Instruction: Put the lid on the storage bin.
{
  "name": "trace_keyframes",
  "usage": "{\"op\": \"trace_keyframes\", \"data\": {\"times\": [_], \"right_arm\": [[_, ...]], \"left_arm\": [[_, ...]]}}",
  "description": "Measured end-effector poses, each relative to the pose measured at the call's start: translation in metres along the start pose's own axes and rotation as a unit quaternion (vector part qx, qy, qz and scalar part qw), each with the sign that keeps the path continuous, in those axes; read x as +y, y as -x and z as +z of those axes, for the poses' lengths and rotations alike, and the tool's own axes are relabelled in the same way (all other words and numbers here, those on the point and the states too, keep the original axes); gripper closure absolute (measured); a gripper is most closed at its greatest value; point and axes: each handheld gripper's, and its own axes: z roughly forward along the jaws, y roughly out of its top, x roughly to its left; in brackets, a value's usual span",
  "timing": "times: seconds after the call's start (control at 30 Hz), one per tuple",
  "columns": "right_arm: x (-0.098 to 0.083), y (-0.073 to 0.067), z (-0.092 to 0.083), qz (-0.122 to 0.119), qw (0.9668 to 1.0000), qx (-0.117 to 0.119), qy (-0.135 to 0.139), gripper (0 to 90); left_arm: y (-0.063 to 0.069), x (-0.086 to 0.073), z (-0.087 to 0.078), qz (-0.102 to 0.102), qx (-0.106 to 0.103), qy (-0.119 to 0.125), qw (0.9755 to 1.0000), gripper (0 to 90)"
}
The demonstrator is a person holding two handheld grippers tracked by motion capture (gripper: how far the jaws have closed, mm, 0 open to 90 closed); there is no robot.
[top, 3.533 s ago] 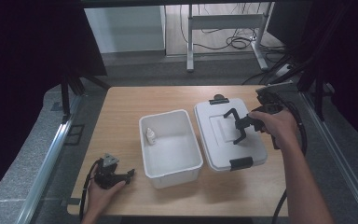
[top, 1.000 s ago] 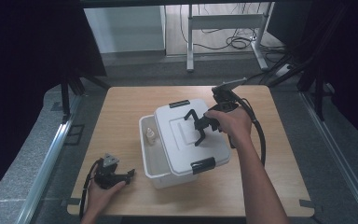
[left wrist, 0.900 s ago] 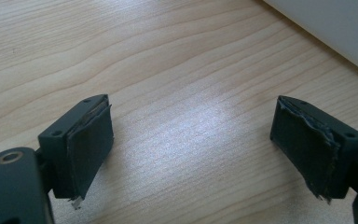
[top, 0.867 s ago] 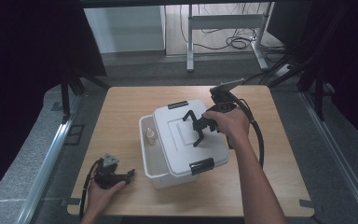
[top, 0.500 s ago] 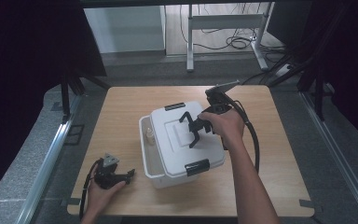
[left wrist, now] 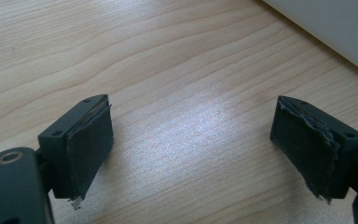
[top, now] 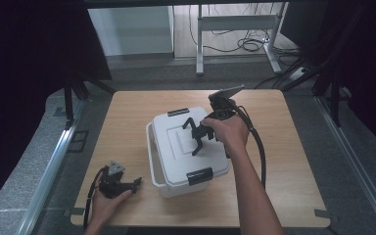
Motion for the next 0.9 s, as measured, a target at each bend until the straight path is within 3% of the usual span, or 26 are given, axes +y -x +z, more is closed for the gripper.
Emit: {"op": "trace_keyframes", "data": {"times": [0.9], "right_arm": [[0.007,-0.015,0.027,0.012,0.9999,0.002,-0.010,83.5]], "left_arm": [[0.000,0.000,0.000,0.003,-0.002,-0.001,1.0000,13.1]]}}
